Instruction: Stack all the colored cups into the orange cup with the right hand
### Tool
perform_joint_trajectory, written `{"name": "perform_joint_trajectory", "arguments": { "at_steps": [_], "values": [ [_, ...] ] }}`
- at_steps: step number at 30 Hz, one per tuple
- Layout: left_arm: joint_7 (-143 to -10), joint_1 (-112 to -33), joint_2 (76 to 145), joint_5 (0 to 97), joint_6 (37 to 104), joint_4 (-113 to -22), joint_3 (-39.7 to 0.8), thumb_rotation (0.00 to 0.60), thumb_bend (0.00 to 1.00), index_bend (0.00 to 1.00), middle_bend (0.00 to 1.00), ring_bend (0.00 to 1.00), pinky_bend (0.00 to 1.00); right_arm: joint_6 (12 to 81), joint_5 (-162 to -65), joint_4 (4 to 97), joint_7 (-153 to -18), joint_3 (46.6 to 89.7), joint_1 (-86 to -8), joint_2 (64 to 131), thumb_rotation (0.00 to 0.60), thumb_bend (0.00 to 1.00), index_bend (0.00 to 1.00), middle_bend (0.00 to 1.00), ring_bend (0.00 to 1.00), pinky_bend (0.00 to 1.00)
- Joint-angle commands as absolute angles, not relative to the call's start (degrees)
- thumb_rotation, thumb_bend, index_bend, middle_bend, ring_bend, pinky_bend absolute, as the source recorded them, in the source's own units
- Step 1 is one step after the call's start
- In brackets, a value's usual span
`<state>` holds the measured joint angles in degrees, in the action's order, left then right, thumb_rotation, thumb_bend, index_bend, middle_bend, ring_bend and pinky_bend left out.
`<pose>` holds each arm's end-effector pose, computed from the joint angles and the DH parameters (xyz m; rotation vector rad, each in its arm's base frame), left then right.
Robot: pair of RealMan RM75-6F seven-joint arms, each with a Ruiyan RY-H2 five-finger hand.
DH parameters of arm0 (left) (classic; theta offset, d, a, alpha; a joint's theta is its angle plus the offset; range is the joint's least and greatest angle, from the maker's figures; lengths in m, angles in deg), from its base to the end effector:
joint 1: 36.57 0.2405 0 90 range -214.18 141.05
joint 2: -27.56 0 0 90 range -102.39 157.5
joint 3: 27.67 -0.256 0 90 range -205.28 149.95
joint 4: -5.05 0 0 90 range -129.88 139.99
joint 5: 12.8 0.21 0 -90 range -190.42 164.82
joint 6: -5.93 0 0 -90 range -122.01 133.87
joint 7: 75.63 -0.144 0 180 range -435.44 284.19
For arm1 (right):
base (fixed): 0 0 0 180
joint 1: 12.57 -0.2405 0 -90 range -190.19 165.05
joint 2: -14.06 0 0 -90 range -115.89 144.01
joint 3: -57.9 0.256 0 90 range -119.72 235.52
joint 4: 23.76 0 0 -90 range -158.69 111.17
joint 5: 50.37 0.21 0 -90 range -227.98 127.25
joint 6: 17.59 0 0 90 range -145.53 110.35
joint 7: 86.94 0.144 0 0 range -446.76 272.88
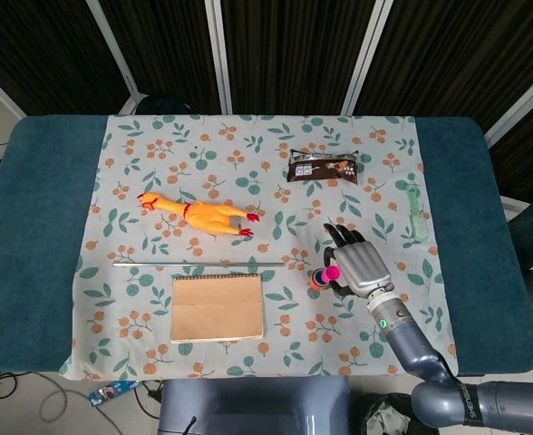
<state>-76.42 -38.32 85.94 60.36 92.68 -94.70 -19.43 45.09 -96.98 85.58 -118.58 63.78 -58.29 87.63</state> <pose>-0.3211 0.1779 0.2065 -1.1033 -0.9437 -0.8525 -0.1333 -0.3116 0.0433 1.8376 -1.0159 0.7854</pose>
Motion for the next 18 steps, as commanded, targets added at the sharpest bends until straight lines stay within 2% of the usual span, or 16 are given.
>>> {"name": "perform_joint_trajectory", "arguments": {
  "at_steps": [1, 18],
  "values": [
    [-76.4, -38.3, 85.9, 60.4, 92.7, -94.7, -19.4, 0.6, 0.27, 0.17, 0.02, 0.0, 0.0, 44.9, -97.1, 85.2, -118.4, 63.6, -58.2, 87.8, 0.6, 0.41, 0.54, 0.0, 0.04, 0.14],
    [-76.5, -38.3, 86.0, 60.4, 92.7, -94.7, -19.4, 0.6, 0.27, 0.17, 0.02, 0.0, 0.0, 42.9, -97.7, 82.4, -117.6, 63.3, -58.3, 90.8, 0.6, 0.41, 0.54, 0.0, 0.04, 0.14]
  ]
}}
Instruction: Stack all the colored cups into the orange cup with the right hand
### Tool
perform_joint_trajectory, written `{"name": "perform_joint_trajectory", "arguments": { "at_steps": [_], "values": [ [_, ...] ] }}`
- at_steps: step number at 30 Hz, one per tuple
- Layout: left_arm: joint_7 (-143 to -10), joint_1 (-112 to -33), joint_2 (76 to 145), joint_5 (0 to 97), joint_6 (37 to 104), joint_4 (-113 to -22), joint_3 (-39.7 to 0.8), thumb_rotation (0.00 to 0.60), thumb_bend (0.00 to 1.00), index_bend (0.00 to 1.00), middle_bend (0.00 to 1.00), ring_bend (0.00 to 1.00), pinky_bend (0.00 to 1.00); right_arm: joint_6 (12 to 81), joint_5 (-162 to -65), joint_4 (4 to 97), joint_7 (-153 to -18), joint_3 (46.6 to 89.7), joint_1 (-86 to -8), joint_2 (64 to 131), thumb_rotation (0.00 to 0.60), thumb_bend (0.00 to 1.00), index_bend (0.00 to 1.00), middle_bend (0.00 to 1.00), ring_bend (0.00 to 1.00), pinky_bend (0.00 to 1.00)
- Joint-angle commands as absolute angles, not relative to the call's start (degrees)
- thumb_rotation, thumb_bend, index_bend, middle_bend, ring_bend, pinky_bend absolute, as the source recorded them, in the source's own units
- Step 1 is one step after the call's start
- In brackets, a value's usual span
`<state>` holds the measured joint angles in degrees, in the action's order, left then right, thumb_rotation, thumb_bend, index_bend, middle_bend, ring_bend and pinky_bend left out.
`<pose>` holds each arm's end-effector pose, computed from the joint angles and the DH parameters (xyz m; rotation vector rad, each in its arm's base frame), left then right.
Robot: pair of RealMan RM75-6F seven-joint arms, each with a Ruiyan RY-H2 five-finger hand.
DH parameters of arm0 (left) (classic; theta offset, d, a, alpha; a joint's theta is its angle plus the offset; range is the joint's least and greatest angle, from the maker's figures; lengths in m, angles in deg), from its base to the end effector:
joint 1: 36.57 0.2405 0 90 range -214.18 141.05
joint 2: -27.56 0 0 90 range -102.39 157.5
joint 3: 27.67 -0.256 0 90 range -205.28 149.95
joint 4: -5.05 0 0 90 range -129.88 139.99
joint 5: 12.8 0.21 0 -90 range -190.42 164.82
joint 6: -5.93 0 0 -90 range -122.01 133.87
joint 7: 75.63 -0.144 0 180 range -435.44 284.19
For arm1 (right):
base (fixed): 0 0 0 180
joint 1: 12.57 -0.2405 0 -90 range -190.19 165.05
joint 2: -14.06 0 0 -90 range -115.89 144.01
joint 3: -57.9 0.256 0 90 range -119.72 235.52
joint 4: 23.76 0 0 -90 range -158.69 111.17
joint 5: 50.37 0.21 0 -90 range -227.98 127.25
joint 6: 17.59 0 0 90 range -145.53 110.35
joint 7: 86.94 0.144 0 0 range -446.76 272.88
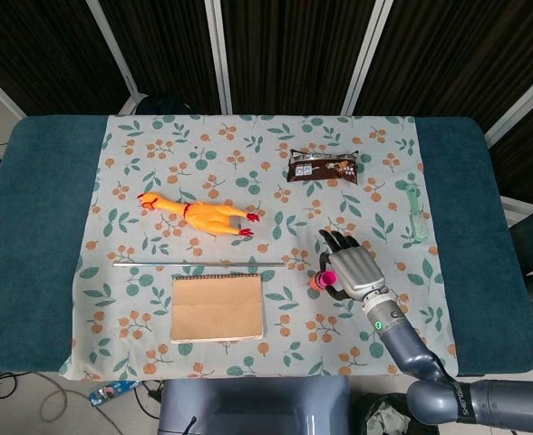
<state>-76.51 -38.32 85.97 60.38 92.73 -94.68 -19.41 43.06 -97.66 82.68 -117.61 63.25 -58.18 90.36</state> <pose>-0.3210 0.1780 0.2065 -1.1035 -0.9417 -0.8522 -0.1373 -0.3106 0.0264 1.8690 -1.0421 0.7744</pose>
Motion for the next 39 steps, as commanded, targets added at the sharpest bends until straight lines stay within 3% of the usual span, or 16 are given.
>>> {"name": "perform_joint_trajectory", "arguments": {
  "at_steps": [1, 5, 7, 9, 11, 13, 20, 28, 34, 39],
  "values": [
    [-76.5, -38.3, 86.0, 60.4, 92.7, -94.7, -19.4, 0.6, 0.27, 0.17, 0.02, 0.0, 0.0, 42.9, -97.7, 82.3, -117.6, 63.3, -58.3, 91.0, 0.6, 0.41, 0.54, 0.0, 0.04, 0.14],
    [-76.5, -38.3, 86.0, 60.4, 92.8, -94.7, -19.4, 0.6, 0.27, 0.17, 0.02, 0.0, 0.0, 42.7, -97.5, 81.7, -117.7, 63.5, -58.5, 91.9, 0.6, 0.41, 0.5, 0.0, 0.04, 0.15],
    [-76.4, -38.3, 85.9, 60.4, 92.8, -94.7, -19.4, 0.6, 0.27, 0.17, 0.02, 0.0, 0.0, 42.5, -97.0, 81.3, -118.0, 63.6, -58.7, 92.2, 0.6, 0.41, 0.38, 0.0, 0.04, 0.15],
    [-76.4, -38.3, 85.9, 60.3, 92.7, -94.7, -19.4, 0.6, 0.27, 0.17, 0.02, 0.0, 0.0, 42.3, -96.5, 81.0, -118.3, 63.5, -58.8, 92.3, 0.6, 0.41, 0.18, 0.0, 0.04, 0.15],
    [-76.4, -38.3, 85.9, 60.4, 92.7, -94.7, -19.4, 0.6, 0.27, 0.17, 0.02, 0.0, 0.0, 42.0, -95.8, 81.0, -118.8, 63.5, -59.0, 92.3, 0.6, 0.41, 0.06, 0.0, 0.04, 0.15],
    [-76.4, -38.3, 85.9, 60.4, 92.7, -94.7, -19.4, 0.6, 0.27, 0.17, 0.02, 0.0, 0.0, 41.9, -95.5, 81.2, -119.0, 63.6, -59.2, 92.2, 0.6, 0.41, 0.02, 0.0, 0.04, 0.15],
    [-76.3, -38.3, 85.9, 60.4, 92.8, -94.7, -19.3, 0.6, 0.27, 0.17, 0.02, 0.0, 0.0, 43.5, -95.0, 84.0, -118.7, 64.7, -58.7, 89.4, 0.6, 0.41, 0.0, 0.0, 0.04, 0.15],
    [-76.4, -38.4, 86.0, 60.3, 92.6, -94.6, -19.4, 0.6, 0.27, 0.17, 0.02, 0.0, 0.0, 52.9, -102.2, 91.7, -113.7, 65.2, -51.9, 77.9, 0.6, 0.4, 0.0, 0.0, 0.03, 0.15],
    [-76.4, -38.3, 86.0, 60.4, 92.7, -94.8, -19.4, 0.6, 0.27, 0.17, 0.02, 0.0, 0.0, 63.6, -116.5, 95.0, -106.6, 59.3, -40.8, 68.5, 0.6, 0.34, 0.0, 0.0, 0.02, 0.15],
    [-76.5, -38.3, 86.2, 60.9, 93.2, -94.8, -19.4, 0.6, 0.27, 0.17, 0.02, 0.0, 0.0, 73.4, -128.7, 89.7, -100.6, 52.9, -30.9, 68.6, 0.6, 0.33, 0.0, 0.0, 0.02, 0.14]
  ]
}}
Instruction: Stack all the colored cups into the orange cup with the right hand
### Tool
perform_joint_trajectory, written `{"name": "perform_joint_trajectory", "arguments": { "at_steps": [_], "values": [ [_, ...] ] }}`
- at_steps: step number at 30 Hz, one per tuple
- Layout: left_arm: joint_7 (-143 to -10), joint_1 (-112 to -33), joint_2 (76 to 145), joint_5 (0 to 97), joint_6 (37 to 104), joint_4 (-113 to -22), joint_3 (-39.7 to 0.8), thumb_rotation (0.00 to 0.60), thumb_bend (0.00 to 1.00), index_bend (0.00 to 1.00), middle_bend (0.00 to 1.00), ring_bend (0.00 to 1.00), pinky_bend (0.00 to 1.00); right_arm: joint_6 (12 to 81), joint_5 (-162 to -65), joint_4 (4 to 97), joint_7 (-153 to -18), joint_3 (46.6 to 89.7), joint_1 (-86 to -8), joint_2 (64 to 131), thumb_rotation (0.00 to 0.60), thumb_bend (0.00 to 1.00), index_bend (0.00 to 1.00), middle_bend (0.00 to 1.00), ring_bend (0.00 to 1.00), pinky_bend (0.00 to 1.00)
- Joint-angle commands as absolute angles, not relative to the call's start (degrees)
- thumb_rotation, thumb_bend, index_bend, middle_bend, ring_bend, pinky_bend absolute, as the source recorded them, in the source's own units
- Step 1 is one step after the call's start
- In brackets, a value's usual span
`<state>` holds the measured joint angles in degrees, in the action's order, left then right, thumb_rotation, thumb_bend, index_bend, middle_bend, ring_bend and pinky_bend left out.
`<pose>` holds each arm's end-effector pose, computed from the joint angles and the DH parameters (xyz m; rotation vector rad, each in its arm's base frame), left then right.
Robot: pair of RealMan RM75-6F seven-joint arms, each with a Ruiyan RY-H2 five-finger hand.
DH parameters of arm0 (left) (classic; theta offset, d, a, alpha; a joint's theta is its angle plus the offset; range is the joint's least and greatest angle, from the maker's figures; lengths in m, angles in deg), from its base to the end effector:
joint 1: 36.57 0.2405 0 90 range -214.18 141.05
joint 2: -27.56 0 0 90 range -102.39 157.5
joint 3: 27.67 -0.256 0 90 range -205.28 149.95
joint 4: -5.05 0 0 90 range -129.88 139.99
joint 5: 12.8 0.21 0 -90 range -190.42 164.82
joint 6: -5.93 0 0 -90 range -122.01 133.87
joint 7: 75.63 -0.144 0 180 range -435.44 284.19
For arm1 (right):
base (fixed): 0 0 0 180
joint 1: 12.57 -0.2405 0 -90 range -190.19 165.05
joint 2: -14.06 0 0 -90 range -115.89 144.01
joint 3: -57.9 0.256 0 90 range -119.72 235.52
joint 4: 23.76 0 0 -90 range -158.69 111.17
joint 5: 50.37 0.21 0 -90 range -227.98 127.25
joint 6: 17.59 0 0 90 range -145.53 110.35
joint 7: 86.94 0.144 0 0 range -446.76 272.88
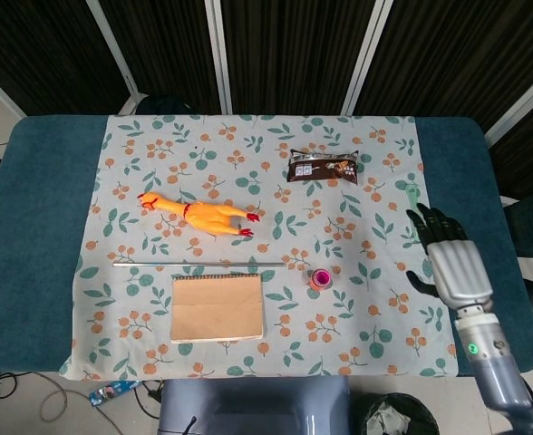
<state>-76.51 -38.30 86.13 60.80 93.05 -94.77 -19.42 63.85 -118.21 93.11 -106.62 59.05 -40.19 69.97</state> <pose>-0.3195 0.1780 0.2058 -1.1057 -0.9383 -0.8610 -0.1962 -0.2567 0.1634 1.5161 -0.8521 0.9072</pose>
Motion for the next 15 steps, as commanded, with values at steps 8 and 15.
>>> {"name": "perform_joint_trajectory", "arguments": {
  "at_steps": [8, 15],
  "values": [
    [-75.7, -38.1, 86.3, 61.6, 93.7, -94.5, -19.4, 0.6, 0.27, 0.17, 0.02, 0.0, 0.0, 83.3, -136.7, 77.2, -95.9, 48.3, -20.6, 75.1, 0.6, 0.33, 0.0, 0.0, 0.02, 0.14],
    [-75.1, -38.2, 86.2, 61.8, 93.6, -94.2, -19.4, 0.6, 0.27, 0.17, 0.02, 0.0, 0.0, 84.1, -136.9, 73.0, -95.1, 49.6, -18.5, 77.0, 0.6, 0.33, 0.0, 0.0, 0.02, 0.14]
  ]
}}
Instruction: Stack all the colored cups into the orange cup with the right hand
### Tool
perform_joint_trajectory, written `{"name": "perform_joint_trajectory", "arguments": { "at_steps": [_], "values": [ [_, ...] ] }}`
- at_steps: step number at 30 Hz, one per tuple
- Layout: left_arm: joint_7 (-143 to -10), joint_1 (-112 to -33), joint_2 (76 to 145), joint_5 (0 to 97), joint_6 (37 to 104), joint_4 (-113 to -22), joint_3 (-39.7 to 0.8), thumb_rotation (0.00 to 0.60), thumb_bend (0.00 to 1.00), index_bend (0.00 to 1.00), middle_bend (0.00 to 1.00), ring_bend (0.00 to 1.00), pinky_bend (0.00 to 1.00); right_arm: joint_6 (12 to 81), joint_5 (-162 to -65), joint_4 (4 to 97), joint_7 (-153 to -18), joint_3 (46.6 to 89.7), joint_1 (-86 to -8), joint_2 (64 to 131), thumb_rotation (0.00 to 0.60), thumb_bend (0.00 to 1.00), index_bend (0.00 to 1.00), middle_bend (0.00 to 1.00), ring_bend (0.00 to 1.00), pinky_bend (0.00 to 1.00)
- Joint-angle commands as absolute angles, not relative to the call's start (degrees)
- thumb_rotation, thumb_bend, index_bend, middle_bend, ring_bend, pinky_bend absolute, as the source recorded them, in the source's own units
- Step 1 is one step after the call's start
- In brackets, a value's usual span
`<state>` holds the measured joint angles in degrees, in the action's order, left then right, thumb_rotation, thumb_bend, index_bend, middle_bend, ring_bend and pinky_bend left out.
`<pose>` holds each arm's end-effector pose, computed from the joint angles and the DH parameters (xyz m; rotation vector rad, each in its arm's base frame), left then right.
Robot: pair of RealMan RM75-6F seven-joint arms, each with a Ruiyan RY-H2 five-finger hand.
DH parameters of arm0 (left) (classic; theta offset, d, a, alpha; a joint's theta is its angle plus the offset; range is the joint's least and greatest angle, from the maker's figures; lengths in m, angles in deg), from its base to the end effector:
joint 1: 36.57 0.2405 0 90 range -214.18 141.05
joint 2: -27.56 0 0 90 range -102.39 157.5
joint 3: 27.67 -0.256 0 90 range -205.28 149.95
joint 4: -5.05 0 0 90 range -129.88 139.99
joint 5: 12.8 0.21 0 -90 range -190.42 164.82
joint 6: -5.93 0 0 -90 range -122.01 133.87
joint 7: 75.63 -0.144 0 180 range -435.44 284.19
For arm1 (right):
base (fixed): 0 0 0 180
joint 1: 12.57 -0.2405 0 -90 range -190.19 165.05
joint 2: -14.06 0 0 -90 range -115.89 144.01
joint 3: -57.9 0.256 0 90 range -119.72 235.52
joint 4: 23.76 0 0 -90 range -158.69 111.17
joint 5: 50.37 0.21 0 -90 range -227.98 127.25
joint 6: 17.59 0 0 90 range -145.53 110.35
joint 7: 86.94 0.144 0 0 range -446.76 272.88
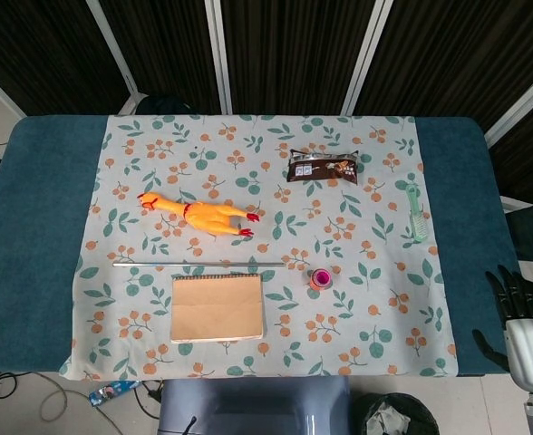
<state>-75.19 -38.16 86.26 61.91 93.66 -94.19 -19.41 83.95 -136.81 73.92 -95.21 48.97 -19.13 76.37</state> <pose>-0.3186 0.1777 0.2068 -1.1078 -0.9313 -0.8876 -0.2914 -0.1453 0.1748 1.3695 -0.7591 0.8944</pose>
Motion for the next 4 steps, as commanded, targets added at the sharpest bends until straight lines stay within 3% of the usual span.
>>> {"name": "perform_joint_trajectory", "arguments": {
  "at_steps": [1, 4],
  "values": [
    [-75.1, -38.2, 86.2, 61.8, 93.6, -94.2, -19.4, 0.6, 0.27, 0.17, 0.02, 0.0, 0.0, 83.8, -136.9, 73.0, -95.1, 49.5, -18.4, 77.0, 0.6, 0.33, 0.0, 0.0, 0.02, 0.14],
    [-75.1, -38.3, 86.2, 61.8, 93.3, -94.1, -19.5, 0.6, 0.27, 0.17, 0.02, 0.0, 0.0, 82.3, -136.7, 73.0, -94.9, 49.6, -18.3, 76.9, 0.6, 0.33, 0.0, 0.0, 0.02, 0.14]
  ]
}}
